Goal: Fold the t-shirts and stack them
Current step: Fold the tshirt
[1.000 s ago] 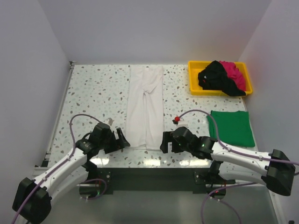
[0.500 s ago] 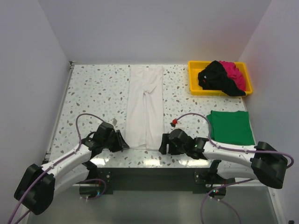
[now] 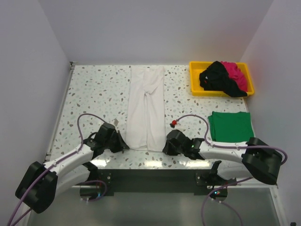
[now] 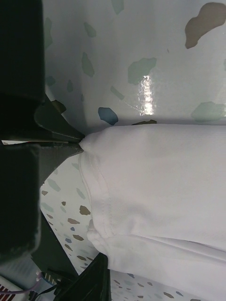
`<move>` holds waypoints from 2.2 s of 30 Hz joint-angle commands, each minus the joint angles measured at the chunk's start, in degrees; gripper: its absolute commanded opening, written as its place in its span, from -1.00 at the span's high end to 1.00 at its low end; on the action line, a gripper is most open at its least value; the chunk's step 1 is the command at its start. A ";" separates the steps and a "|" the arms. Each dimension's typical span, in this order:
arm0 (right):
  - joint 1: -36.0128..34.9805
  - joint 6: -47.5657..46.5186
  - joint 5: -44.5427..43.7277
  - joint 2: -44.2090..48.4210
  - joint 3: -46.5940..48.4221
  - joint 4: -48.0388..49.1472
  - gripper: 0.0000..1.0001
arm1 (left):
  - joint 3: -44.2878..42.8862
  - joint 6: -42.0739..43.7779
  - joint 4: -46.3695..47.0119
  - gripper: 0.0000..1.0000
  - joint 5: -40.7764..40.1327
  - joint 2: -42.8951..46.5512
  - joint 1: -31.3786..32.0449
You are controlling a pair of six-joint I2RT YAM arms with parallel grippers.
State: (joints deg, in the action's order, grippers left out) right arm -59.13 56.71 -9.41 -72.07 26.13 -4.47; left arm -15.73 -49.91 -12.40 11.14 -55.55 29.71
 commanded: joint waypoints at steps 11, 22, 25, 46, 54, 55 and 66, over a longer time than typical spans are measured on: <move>0.33 -4.76 -5.08 2.73 4.98 -2.47 1.00 | -1.66 4.12 0.89 1.00 -2.70 4.84 0.43; 9.03 -13.90 -3.87 1.77 14.47 -1.69 1.00 | -12.83 5.70 3.53 1.00 -3.49 -4.38 0.43; 12.63 -16.79 -1.84 -0.87 17.98 -0.72 1.00 | -17.66 6.49 2.74 1.00 -6.03 -8.34 0.43; 25.73 -26.74 0.44 -27.06 46.64 -2.30 1.00 | -49.74 12.20 5.28 1.00 -8.06 -39.45 -8.62; 28.46 -28.05 1.76 -34.62 53.41 -3.62 1.00 | -55.72 14.58 6.78 1.00 -6.92 -47.45 -9.59; 28.63 -28.23 2.02 -35.32 53.85 -3.62 1.00 | -56.77 14.67 6.60 1.00 -7.09 -48.15 -9.59; 31.36 -29.11 4.40 -43.50 59.64 -2.03 1.00 | -64.16 15.98 2.48 1.00 -12.44 -56.41 -10.38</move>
State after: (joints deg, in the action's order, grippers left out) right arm -28.36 28.75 -6.15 -114.21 82.54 -7.73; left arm -76.64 -35.92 -10.04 1.45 -110.54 20.01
